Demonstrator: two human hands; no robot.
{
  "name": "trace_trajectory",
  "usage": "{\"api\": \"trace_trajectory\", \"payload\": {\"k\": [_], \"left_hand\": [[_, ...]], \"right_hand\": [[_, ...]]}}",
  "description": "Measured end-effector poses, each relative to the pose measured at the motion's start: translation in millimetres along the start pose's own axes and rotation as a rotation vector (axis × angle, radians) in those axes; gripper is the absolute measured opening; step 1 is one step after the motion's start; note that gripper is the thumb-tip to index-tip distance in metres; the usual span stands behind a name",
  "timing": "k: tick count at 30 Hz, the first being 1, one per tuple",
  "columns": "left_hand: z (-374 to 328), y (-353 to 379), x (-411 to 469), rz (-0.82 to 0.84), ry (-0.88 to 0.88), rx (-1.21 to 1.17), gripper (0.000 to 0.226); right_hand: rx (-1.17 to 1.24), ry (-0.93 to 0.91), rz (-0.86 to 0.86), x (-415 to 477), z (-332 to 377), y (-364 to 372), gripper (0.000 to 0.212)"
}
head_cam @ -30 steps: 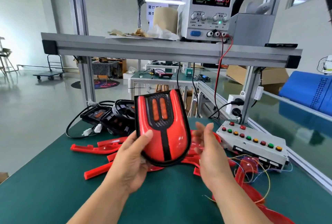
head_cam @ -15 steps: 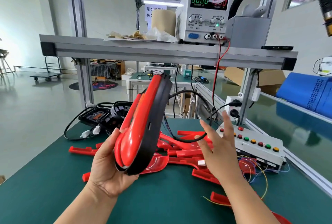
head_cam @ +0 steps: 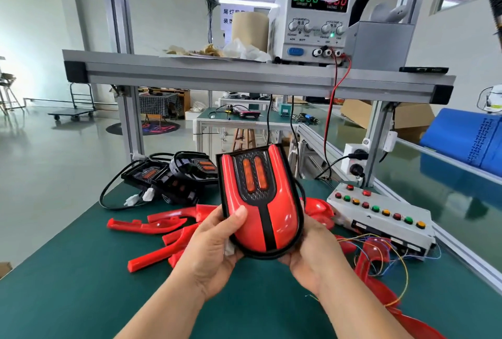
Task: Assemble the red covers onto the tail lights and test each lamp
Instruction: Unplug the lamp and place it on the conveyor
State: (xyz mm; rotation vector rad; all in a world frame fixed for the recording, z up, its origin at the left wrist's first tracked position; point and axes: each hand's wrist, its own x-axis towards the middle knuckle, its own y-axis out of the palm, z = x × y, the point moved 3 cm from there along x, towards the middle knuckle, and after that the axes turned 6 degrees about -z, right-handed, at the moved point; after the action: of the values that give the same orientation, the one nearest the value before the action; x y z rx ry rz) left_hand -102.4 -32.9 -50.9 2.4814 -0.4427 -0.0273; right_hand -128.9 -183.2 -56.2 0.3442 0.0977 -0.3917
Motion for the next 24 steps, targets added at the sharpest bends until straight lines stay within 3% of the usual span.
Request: {"api": "trace_trajectory", "payload": {"k": [6, 10, 13, 19, 24], "left_hand": [[-1, 4, -2, -0.004, 0.048, 0.195, 0.061], [-2, 5, -2, 0.000, 0.001, 0.130, 0.056], [-7, 8, 0, -0.003, 0.026, 0.150, 0.045], [-31, 42, 3, -0.077, 0.149, 0.224, 0.033], [-46, 102, 16, -0.038, 0.072, 0.310, 0.023]], "right_hand": [[0.183, 0.087, 0.038, -3, 4, -2, 0.048], [0.206, 0.070, 0.203, -10, 10, 1, 0.069], [0.198, 0.026, 0.268, -20, 17, 4, 0.057], [0.244, 0.069, 0.235, -34, 44, 0, 0.044], [0.313, -0.015, 0.149, -61, 90, -40, 0.044]]}}
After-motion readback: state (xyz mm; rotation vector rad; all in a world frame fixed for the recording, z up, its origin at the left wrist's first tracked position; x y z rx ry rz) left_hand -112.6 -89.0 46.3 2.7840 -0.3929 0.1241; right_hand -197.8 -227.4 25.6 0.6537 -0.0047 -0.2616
